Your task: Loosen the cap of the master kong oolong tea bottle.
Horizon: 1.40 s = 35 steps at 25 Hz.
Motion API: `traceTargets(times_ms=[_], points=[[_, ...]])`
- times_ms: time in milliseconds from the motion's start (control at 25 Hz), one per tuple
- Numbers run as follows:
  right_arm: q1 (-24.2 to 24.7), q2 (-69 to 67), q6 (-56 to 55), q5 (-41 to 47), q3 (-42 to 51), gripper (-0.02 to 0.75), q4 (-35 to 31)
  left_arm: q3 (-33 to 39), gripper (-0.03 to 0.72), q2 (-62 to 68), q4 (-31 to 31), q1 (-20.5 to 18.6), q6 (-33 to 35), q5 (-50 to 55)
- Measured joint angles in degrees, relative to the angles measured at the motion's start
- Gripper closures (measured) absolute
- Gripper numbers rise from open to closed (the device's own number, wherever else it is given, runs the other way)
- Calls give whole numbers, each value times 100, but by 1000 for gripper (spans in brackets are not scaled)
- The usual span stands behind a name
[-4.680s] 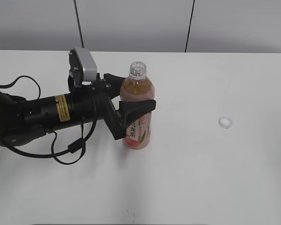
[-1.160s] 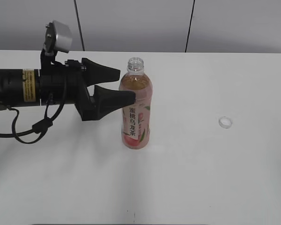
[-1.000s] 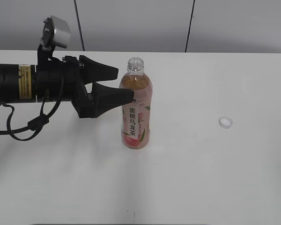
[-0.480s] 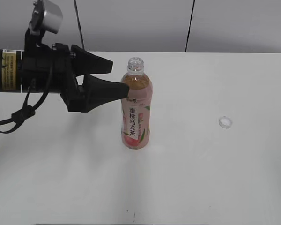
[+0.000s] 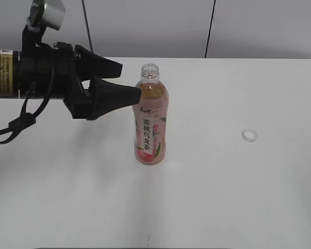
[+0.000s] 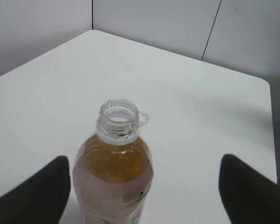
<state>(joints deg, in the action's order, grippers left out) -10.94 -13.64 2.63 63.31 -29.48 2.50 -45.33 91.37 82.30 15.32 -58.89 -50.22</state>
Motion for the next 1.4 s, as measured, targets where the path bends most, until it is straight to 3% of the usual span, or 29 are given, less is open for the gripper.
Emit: traceTargets(times_ms=[840,1080,1400], points=[[0,0,4,-5,0,172,-5,0,100,-873,551,0,-733,379],[0,0,4,-5,0,172,-5,0,100,-1022,873,0,-1341,406],[0,0,4,-5,0,172,-5,0,100,-1487,1781,0,-2360,440]])
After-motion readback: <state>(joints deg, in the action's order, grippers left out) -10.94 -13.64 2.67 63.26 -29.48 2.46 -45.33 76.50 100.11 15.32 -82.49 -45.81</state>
